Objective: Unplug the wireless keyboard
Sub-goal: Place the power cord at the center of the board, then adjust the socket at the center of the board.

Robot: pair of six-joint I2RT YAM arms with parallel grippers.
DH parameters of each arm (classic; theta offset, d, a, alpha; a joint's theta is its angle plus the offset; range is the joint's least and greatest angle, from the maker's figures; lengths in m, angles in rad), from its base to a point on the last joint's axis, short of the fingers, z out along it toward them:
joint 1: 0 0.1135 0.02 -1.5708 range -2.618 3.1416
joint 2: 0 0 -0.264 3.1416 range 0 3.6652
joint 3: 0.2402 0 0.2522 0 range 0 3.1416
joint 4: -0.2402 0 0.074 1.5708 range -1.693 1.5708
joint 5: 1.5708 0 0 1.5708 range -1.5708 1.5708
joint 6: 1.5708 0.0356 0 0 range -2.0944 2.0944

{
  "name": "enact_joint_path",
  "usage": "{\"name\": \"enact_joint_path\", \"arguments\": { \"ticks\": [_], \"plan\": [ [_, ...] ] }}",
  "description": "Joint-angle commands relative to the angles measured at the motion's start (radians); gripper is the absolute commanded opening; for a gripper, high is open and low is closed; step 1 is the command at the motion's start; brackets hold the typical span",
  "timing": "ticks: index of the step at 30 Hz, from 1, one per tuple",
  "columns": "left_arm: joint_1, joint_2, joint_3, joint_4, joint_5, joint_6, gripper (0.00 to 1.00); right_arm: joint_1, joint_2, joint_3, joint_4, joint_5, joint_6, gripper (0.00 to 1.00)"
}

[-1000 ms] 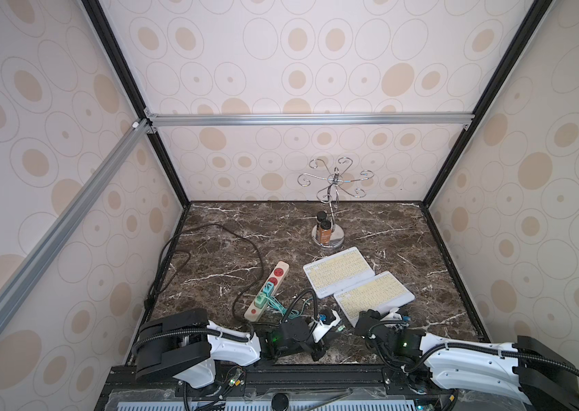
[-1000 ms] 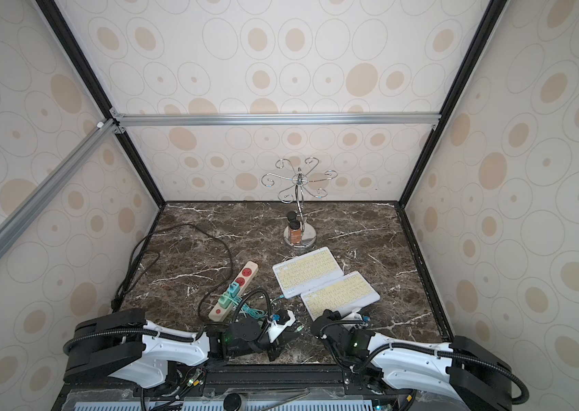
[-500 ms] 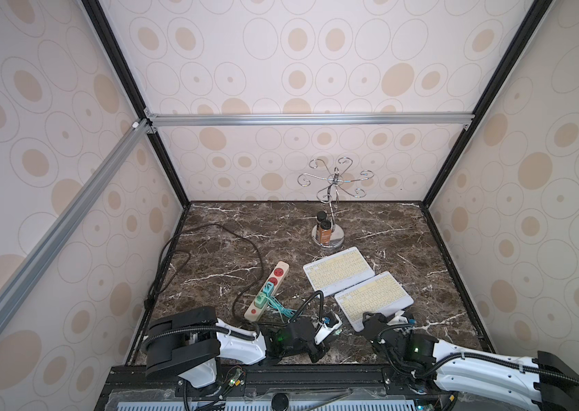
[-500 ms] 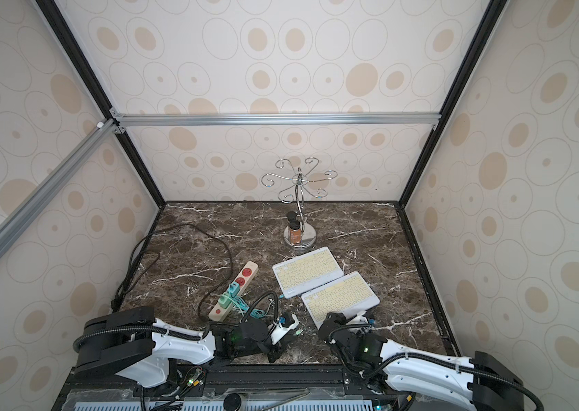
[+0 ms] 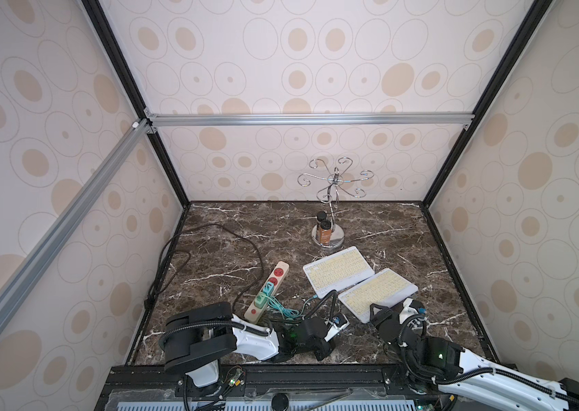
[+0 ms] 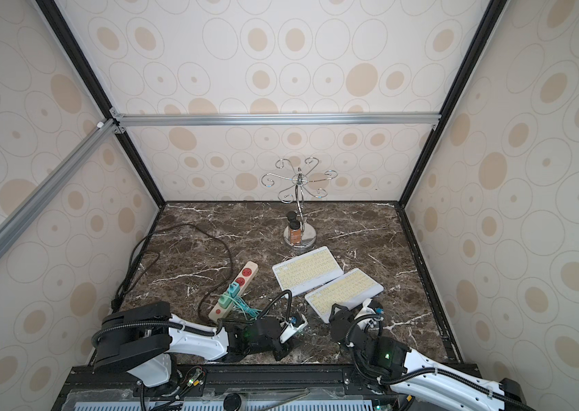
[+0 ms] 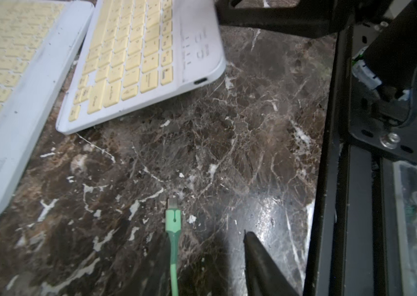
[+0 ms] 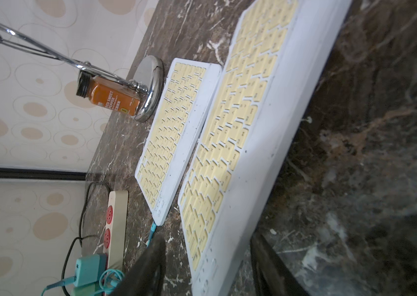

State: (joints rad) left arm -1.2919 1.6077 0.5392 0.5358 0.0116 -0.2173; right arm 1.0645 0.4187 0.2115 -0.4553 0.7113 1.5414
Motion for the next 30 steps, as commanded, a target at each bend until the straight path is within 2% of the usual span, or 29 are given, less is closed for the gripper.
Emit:
{"name": "enact_joint_path", "arguments": {
  "ticks": [1, 5, 10, 14, 18, 20, 27, 30],
  "plan": [
    [-0.006, -0.075, -0.009, 0.015, -0.025, 0.004, 0.52, -0.002, -0.009, 0.048, 0.054, 0.008, -0.228, 0.55],
    [-0.007, -0.171, -0.011, -0.023, -0.093, 0.004, 0.57, -0.003, -0.014, 0.064, 0.101, -0.052, -0.377, 0.55],
    [-0.006, -0.306, -0.035, -0.082, -0.154, 0.013, 0.62, -0.003, -0.024, 0.014, 0.223, -0.106, -0.469, 0.58],
    [-0.002, -0.435, -0.095, -0.111, -0.279, -0.010, 0.66, -0.003, 0.032, -0.004, 0.378, -0.196, -0.577, 0.57],
    [0.039, -0.572, -0.183, -0.098, -0.321, -0.042, 0.67, 0.004, 0.208, 0.078, 0.386, -0.252, -0.614, 0.50],
    [0.090, -0.643, -0.214, -0.122, -0.329, -0.069, 0.67, 0.026, 0.324, 0.117, 0.410, -0.269, -0.626, 0.48],
    [0.268, -0.874, -0.320, -0.241, -0.360, -0.158, 0.67, 0.218, 0.688, 0.276, 0.533, -0.184, -0.707, 0.47],
    [0.318, -0.983, -0.364, -0.324, -0.380, -0.206, 0.71, 0.242, 0.826, 0.369, 0.548, -0.217, -0.737, 0.42]
  ]
}}
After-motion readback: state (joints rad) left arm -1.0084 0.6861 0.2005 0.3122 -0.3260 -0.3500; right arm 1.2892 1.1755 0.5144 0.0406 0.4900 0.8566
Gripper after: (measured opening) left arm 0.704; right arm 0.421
